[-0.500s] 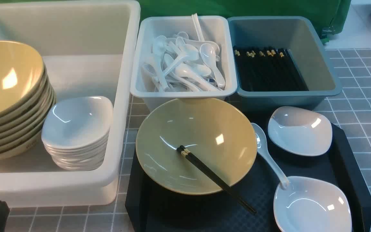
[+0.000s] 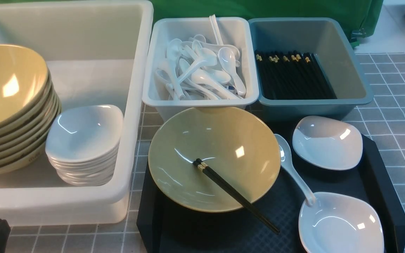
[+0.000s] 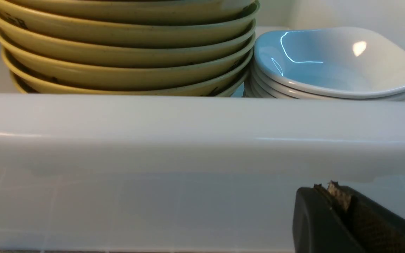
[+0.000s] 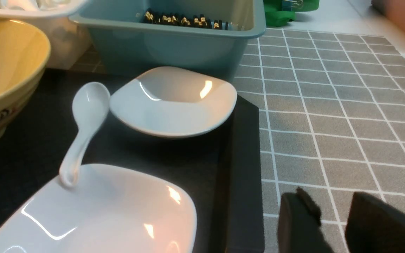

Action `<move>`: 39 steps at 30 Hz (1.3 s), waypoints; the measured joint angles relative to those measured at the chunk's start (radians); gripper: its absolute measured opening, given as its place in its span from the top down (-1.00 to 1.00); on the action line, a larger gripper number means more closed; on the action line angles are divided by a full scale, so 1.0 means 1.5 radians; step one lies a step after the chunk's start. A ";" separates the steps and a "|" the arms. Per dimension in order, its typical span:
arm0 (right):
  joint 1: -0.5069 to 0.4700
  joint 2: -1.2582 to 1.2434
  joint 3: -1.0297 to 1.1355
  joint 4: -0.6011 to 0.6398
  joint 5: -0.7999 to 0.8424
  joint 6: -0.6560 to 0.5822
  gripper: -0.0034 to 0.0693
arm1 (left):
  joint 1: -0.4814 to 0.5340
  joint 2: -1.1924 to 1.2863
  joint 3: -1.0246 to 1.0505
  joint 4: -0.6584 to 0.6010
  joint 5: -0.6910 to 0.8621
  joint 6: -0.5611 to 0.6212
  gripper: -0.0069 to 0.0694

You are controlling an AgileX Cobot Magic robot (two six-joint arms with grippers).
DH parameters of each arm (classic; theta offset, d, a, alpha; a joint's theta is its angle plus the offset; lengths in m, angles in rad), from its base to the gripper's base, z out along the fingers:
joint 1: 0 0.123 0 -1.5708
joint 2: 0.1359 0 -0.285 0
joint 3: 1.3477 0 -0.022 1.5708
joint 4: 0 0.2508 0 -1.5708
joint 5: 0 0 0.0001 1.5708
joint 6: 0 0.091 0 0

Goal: On grey table put chopsticks spoon bowls plates into blue grey white boxes.
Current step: 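Pick up the chopsticks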

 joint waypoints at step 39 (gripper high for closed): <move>0.000 0.000 0.000 0.000 -0.381 0.033 0.25 | 0.000 0.000 0.001 0.006 -0.438 -0.001 0.84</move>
